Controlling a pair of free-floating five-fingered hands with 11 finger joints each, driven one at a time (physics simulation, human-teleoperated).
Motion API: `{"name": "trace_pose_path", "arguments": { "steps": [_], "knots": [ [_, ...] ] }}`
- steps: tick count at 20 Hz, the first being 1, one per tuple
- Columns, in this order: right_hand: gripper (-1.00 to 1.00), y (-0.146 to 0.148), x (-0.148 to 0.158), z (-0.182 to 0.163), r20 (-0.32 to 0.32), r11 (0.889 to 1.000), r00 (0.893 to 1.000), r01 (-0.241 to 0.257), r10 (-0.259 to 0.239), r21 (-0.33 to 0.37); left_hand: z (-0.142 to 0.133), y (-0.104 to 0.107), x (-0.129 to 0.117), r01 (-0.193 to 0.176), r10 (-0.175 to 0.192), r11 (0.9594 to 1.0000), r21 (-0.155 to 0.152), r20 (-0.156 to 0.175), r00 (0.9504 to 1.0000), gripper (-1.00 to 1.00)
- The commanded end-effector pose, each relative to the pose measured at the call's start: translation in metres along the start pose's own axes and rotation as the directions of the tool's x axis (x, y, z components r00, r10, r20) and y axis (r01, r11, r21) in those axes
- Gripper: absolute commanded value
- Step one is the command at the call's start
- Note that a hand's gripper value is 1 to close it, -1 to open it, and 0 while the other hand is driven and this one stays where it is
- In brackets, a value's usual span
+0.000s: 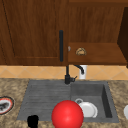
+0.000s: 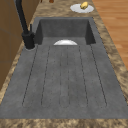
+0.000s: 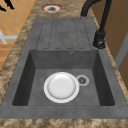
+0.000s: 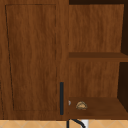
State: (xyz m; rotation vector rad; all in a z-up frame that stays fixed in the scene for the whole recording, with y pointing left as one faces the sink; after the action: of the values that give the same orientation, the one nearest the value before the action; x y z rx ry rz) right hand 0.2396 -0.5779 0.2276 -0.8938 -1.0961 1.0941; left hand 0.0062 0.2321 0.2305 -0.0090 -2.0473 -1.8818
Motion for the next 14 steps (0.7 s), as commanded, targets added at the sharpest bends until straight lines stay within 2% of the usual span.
{"name": "trace_pose_path", "arguments": {
  "steps": [1,5,11,14],
  "knots": [
    [-1.0,0.0,0.019,0.006,-0.008,0.995,0.997,-0.071,0.07,-0.077,0.0,0.0,0.0,0.0,0.0,1.0,0.0,0.0,1.0,0.0],
    [-1.0,0.003,0.029,0.013,-0.026,0.978,0.989,-0.149,0.147,-0.146,0.0,0.0,0.0,0.0,0.0,1.0,0.0,0.0,1.0,0.0],
    [-1.0,0.01,0.044,0.023,-0.039,0.935,0.977,-0.21,0.208,-0.285,0.0,0.0,0.0,0.0,0.0,1.0,0.0,0.0,1.0,0.0],
    [-1.0,0.013,0.054,0.027,-0.055,0.914,0.968,-0.249,0.245,-0.321,0.0,0.0,0.0,0.0,0.0,1.0,0.0,0.0,1.0,0.0]
  ]
}}
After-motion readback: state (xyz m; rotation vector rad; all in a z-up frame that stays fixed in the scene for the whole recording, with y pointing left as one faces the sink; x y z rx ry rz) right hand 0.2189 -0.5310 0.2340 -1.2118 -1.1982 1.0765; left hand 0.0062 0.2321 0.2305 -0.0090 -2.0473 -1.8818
